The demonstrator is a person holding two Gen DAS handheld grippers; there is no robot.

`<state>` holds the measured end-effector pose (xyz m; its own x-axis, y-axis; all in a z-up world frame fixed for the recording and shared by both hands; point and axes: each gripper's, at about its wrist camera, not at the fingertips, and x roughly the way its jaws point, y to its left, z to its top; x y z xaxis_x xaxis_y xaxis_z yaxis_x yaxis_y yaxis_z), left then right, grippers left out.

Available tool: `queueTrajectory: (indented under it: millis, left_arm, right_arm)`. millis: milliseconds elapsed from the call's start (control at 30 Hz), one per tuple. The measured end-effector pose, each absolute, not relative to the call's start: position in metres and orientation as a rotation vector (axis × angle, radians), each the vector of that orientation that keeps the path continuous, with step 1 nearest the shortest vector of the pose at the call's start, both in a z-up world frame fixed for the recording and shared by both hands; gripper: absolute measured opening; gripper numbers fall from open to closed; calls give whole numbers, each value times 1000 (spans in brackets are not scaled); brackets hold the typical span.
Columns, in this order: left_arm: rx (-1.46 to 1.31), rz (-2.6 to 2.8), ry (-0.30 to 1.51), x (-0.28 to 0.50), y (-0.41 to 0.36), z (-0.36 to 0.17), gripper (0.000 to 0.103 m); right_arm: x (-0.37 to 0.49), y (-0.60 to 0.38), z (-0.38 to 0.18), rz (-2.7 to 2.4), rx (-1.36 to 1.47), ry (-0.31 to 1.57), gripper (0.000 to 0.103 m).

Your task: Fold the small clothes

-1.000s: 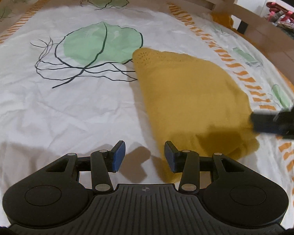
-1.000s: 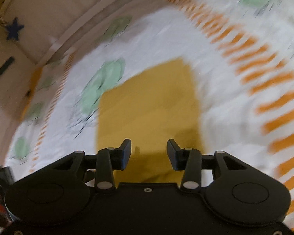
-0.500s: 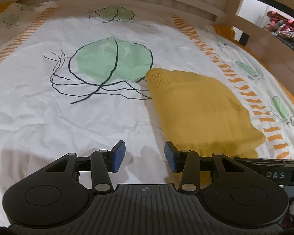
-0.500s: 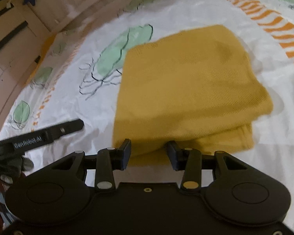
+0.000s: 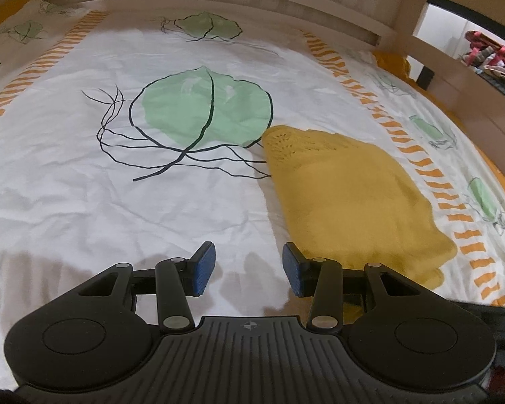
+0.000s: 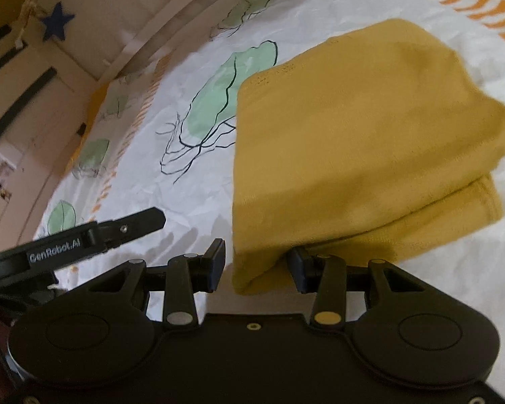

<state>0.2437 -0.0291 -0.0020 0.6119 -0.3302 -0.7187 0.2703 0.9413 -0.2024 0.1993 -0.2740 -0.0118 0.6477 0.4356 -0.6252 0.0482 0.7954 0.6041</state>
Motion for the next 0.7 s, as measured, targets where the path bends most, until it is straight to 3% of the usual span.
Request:
queueTrajectory:
  millis: [33,100,367,567,633,700]
  left_arm:
    - [-78,-346,844,244,-28,-2,43]
    - [-80,-347,843,244,-27,-1,43]
    - [-81,-336,842,246,-26,-2,43]
    - [-77,-341,848,249,-28,-5,43]
    - [-79,-344,843,251,-28,-5,43]
    - [-81,-345,835,251,-29,-5,43]
  right_arm:
    - [199,-276,-13,224,647,840,45]
    - [198,-278,-14,200,671,828,13]
    - [195,-232,0,274,411,794,13]
    - [196,-222,-12,288,368,878,20]
    - [195,-224,-7,310,345,899,27]
    - [194,-227,-2,344,312,923,52]
